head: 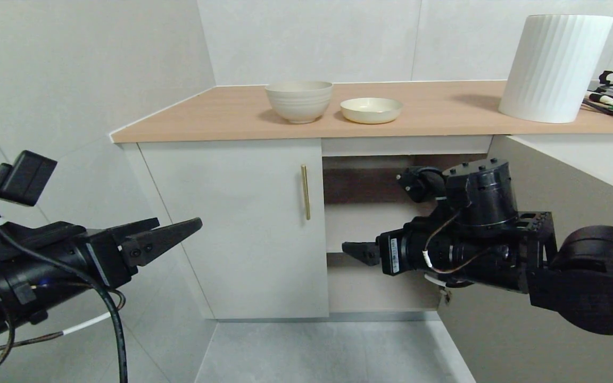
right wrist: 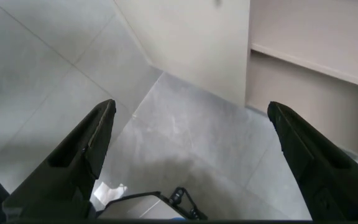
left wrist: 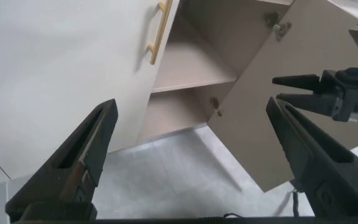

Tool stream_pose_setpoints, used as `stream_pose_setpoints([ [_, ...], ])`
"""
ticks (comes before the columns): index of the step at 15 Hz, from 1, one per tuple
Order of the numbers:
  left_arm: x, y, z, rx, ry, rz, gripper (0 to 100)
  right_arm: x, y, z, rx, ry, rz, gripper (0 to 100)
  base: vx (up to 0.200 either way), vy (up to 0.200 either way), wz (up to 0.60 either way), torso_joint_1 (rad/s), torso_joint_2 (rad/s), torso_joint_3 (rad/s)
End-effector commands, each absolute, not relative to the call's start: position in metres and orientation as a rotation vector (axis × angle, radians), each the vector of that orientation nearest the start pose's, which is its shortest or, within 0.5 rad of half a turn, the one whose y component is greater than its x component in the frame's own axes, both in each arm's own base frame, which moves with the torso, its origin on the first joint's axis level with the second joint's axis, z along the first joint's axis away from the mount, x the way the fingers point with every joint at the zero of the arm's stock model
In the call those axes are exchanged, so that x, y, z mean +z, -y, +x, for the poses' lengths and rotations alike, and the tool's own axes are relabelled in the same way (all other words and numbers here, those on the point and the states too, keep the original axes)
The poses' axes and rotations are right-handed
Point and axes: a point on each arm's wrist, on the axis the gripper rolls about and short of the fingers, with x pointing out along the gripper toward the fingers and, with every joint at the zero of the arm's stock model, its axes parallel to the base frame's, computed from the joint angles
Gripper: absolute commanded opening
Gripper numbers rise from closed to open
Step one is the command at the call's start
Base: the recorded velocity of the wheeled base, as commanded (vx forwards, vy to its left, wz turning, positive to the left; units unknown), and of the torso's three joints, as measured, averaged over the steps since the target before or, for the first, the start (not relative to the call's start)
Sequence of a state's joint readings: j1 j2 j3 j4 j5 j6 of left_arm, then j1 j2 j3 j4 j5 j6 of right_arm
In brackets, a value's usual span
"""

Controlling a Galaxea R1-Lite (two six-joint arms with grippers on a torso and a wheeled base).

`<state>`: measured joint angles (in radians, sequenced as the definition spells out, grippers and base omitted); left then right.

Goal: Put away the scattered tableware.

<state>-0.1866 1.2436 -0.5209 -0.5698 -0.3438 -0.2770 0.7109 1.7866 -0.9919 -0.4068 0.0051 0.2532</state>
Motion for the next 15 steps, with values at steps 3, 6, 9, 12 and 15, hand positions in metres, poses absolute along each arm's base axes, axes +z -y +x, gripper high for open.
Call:
stream_pose_setpoints([
  [3,0.210,0.041,0.179,-0.504,-0.225,-0.280,100,0.188,-0.217,0.251,0.657,-0.444,0.114,100,0.200,0.000,0.00,0.002,0.00,0.004],
  [6,0.210,0.042,0.181,-0.504,-0.226,-0.280,100,0.190,-0.217,0.251,0.653,-0.443,0.144,100,0.200,0.000,0.00,0.005,0.00,0.002],
  [9,0.209,0.042,0.181,-0.503,-0.232,-0.280,100,0.194,-0.215,0.249,0.655,-0.438,0.146,100,0.200,0.000,0.00,0.002,0.00,0.004],
  [12,0.210,0.042,0.180,-0.504,-0.222,-0.280,100,0.199,-0.213,0.246,0.659,-0.425,0.152,100,0.000,0.000,0.00,0.000,0.00,0.000],
  [15,0.211,0.042,0.180,-0.506,-0.219,-0.279,100,0.198,-0.213,0.246,0.658,-0.426,0.151,100,0.000,0.000,0.00,0.000,0.00,0.000],
])
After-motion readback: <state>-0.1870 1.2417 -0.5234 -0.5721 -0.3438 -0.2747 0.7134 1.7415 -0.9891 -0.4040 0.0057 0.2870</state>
